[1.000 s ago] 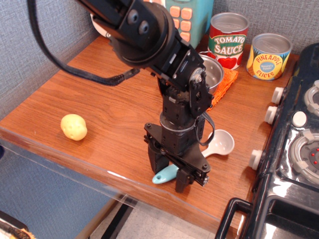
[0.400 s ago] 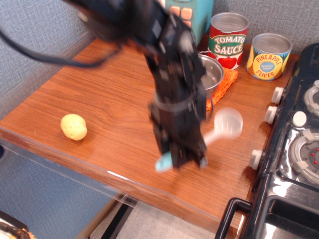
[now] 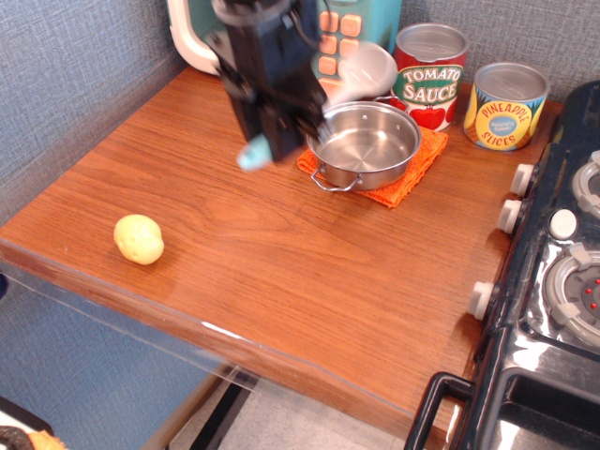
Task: Move the ladle to the front of the microwave
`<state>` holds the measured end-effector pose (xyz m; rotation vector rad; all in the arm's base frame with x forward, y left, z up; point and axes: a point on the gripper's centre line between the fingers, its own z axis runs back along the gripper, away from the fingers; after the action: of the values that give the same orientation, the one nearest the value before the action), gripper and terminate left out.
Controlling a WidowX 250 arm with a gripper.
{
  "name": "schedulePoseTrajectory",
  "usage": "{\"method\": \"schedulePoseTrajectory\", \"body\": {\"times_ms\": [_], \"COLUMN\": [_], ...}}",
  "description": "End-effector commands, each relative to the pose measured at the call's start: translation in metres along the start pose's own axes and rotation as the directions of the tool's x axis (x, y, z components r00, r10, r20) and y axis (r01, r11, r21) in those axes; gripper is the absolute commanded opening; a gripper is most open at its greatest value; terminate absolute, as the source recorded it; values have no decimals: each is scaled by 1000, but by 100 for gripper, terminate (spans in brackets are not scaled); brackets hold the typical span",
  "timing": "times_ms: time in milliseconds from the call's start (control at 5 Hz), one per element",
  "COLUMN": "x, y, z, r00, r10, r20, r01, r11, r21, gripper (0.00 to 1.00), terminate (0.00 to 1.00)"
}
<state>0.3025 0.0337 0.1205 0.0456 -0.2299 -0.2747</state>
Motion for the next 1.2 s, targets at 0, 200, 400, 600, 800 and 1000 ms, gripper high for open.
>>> {"method": "schedulePoseTrajectory", "body": {"times_ms": [0,200,400,600,800,1000], "x": [-3,-18,-27,-35,-34,-31], "y": [106,151,162,161,154,153], "z": [-33,-54,-61,-73,-85,-86], "r00": [973,957,951,947,949,954], "r10": [212,236,231,218,168,142], "r20": [-96,-166,-204,-237,-266,-266], "r01": [-206,-222,-204,-187,-147,-123], "r11": [976,970,968,972,984,989], "r21": [66,96,146,145,97,85], "gripper": [0,0,0,0,100,100], "terminate": [0,0,0,0,0,0]}}
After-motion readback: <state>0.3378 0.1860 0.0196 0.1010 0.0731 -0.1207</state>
